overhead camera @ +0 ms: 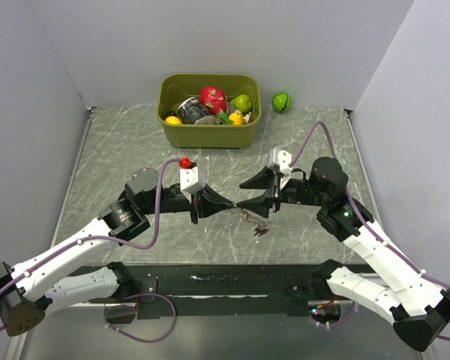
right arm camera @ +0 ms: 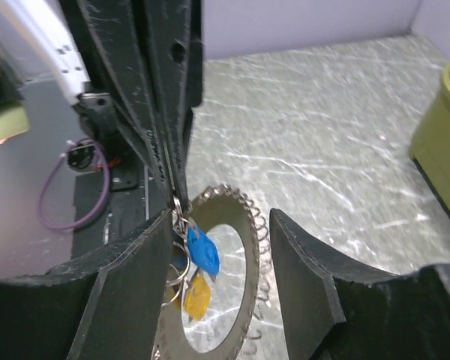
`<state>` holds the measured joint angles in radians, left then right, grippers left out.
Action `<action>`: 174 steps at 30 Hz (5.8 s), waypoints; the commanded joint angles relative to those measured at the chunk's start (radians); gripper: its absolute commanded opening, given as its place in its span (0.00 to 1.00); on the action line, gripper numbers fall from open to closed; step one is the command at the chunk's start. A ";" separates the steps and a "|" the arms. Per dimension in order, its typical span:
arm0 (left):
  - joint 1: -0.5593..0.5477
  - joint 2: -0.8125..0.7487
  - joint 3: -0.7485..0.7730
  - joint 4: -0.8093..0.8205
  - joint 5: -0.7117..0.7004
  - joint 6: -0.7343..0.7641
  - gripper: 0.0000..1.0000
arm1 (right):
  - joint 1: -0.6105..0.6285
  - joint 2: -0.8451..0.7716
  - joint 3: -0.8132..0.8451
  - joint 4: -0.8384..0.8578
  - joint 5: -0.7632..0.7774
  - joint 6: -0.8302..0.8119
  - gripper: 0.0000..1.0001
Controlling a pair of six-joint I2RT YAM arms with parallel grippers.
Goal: Put the keys on the keyring
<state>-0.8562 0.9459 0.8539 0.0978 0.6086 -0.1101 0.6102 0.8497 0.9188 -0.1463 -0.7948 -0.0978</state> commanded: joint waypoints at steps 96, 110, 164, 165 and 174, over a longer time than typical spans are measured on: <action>0.003 -0.041 0.146 -0.043 0.160 0.092 0.01 | -0.041 0.098 0.071 0.068 -0.442 0.004 0.03; 0.002 -0.055 0.146 -0.047 0.138 0.096 0.01 | -0.041 0.107 0.057 0.004 -0.402 -0.062 0.00; 0.003 0.063 0.254 -0.233 0.353 0.207 0.01 | 0.013 0.061 -0.020 0.123 -0.429 0.050 0.48; 0.003 0.063 0.254 -0.233 0.350 0.205 0.01 | 0.013 0.061 -0.020 0.123 -0.431 0.050 0.46; 0.003 0.053 0.252 -0.224 0.339 0.201 0.01 | 0.013 0.054 -0.026 0.085 -0.409 0.014 0.06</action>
<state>-0.8494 1.0187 1.0653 -0.2203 0.9192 0.1040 0.6178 0.9157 0.8955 -0.0738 -1.2285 -0.0544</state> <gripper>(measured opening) 0.021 0.109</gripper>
